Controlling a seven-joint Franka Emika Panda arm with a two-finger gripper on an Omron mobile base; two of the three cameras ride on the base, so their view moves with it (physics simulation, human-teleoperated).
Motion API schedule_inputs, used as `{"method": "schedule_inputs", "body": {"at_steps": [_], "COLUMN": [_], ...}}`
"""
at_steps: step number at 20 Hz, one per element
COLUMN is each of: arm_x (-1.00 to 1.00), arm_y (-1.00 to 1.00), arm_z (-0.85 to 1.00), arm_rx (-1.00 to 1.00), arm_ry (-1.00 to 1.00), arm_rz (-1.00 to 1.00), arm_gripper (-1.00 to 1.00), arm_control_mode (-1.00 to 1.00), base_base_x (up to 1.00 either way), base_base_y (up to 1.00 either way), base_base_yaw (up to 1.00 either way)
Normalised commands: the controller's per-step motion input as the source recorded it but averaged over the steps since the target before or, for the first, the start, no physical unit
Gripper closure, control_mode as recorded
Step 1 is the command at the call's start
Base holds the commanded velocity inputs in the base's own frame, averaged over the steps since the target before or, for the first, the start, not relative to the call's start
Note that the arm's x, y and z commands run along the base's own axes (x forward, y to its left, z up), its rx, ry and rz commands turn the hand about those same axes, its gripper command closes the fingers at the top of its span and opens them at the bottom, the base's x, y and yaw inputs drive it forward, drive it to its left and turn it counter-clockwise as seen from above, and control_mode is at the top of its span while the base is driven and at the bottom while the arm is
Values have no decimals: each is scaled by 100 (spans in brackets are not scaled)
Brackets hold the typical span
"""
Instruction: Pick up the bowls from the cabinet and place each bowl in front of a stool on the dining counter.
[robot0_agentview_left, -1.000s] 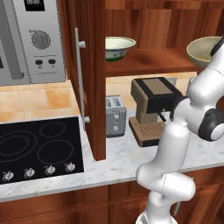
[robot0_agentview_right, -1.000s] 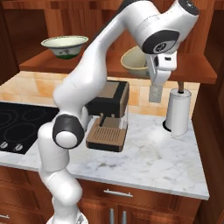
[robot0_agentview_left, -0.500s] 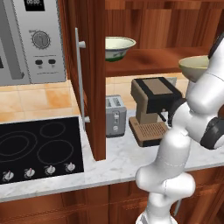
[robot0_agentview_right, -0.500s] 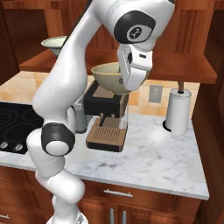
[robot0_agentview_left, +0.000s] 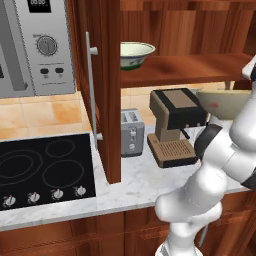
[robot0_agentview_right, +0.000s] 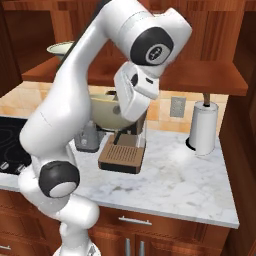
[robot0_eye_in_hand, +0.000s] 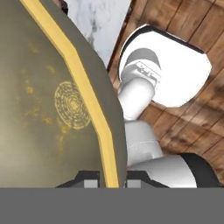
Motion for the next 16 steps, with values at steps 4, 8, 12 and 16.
{"method": "schedule_inputs", "body": {"at_steps": [4, 8, 12, 16], "arm_x": [-11, 0, 0, 7], "arm_y": [58, 49, 16, 4], "arm_z": [-55, -36, -12, 0], "arm_rx": [3, 0, 0, 0], "arm_ry": [-13, -26, -18, -1], "arm_rz": [-2, -1, -2, -10], "arm_gripper": [100, 100, 100, 100], "arm_control_mode": [-100, -100, -100, -100], "base_base_x": [0, 0, 0, 0], "base_base_y": [0, 0, 0, 0], "base_base_yaw": [0, 0, 0, 0]}}
